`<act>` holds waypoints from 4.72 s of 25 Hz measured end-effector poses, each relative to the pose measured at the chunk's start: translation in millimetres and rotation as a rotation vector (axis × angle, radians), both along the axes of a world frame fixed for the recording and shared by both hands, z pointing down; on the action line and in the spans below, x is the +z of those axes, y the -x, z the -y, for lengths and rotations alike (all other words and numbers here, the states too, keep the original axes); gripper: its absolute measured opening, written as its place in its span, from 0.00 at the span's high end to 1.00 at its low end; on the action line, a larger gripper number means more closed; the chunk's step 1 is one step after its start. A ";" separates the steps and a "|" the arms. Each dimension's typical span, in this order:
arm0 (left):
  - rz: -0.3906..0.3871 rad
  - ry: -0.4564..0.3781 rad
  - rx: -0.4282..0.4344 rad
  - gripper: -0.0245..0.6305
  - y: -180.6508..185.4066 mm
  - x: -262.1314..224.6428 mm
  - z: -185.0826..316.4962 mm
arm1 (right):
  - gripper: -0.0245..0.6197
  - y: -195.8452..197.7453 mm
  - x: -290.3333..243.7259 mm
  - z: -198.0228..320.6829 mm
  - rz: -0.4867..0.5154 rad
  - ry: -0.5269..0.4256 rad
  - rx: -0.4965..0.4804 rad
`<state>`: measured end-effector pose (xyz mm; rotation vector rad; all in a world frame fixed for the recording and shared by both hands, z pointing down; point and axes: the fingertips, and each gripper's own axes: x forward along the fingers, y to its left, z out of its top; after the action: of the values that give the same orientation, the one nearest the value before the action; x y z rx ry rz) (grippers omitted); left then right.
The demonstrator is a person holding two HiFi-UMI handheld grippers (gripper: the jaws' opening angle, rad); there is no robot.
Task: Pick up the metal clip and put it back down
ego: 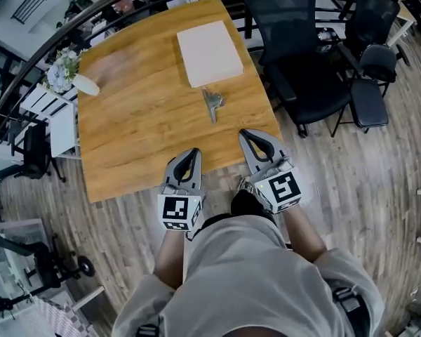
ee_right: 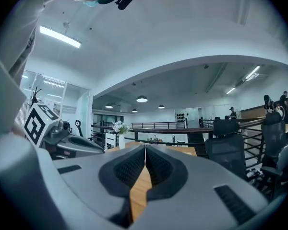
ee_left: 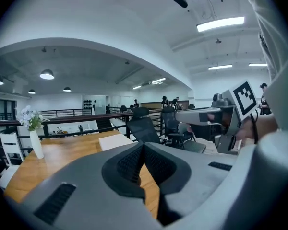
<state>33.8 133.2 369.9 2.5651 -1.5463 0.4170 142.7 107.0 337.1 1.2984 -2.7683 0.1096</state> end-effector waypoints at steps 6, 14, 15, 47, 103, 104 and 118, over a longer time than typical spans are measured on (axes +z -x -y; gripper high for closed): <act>0.090 0.058 0.038 0.93 -13.3 25.1 33.3 | 0.92 -14.5 34.0 38.6 -0.006 0.084 -0.007; 0.230 0.133 0.135 0.93 -27.5 66.6 66.0 | 0.92 -18.1 77.9 53.2 -0.004 0.176 -0.003; 0.243 0.129 0.145 0.93 -28.6 68.9 71.6 | 0.92 -18.4 81.4 56.0 0.001 0.181 0.002; 0.430 0.443 0.545 0.93 -19.5 204.1 218.3 | 0.92 1.0 172.5 145.3 -0.046 0.453 0.180; 0.639 0.578 0.739 0.50 -51.3 315.8 247.9 | 0.92 -10.7 226.0 152.7 -0.051 0.594 0.223; 0.631 0.579 0.734 0.50 -51.6 315.0 247.5 | 0.92 -11.7 225.3 152.7 -0.050 0.593 0.224; 0.434 0.511 0.548 0.50 -49.0 274.0 250.6 | 0.92 -9.1 218.5 148.9 -0.049 0.561 0.190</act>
<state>82.8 -117.4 643.9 2.5164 -0.6344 1.3013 151.8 -41.9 555.5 1.3589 -2.3064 0.7868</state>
